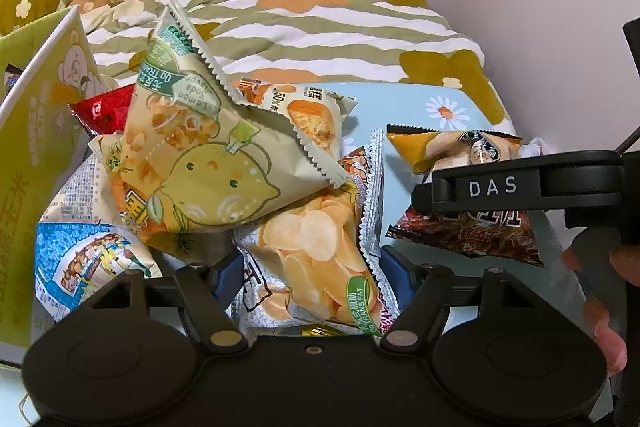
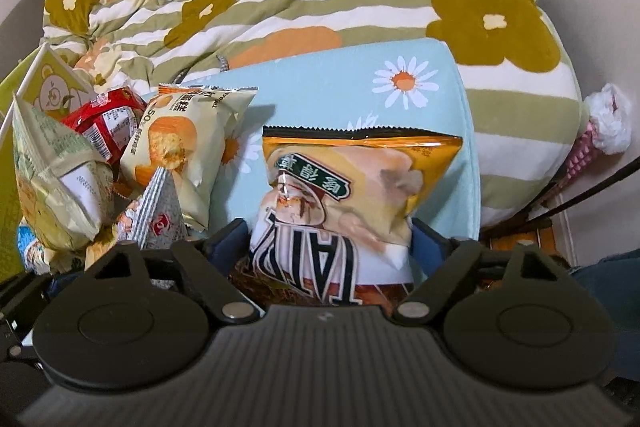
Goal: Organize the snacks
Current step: 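Grasp a potato chip bag with the left gripper while the right grasps an orange TAIPE bag, then carry both bags over the box and open both grippers to drop them in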
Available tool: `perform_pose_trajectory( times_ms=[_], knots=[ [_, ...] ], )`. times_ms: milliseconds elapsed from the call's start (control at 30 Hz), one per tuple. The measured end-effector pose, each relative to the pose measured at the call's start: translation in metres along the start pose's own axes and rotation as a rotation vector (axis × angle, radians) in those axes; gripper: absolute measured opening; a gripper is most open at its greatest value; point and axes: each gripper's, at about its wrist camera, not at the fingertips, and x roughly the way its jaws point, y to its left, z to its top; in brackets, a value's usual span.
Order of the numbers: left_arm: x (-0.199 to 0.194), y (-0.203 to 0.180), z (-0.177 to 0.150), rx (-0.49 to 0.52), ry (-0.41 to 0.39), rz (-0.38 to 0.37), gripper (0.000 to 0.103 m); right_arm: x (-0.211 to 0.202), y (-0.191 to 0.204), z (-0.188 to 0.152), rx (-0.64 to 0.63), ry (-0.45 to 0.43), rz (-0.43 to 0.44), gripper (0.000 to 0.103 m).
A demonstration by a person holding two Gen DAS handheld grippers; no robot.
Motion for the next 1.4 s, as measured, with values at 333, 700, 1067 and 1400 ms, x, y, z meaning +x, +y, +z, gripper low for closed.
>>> perform_pose_trajectory(
  times_ms=[333, 700, 1067, 1400],
  knots=[
    [-0.030, -0.006, 0.001, 0.020, -0.039, -0.044, 0.072, -0.038, -0.001, -0.004, 0.000, -0.059, 0.003, 0.085],
    [-0.095, -0.012, 0.000, 0.048, -0.136, -0.098, 0.072, -0.107, 0.010, -0.009, -0.027, -0.163, -0.007, 0.085],
    [-0.161, 0.028, 0.004, 0.005, -0.273, -0.015, 0.072, -0.153, 0.057, 0.000, -0.107, -0.263, 0.065, 0.085],
    [-0.204, 0.135, 0.020, -0.070, -0.364, 0.129, 0.072, -0.167, 0.167, 0.013, -0.205, -0.332, 0.162, 0.085]
  ],
)
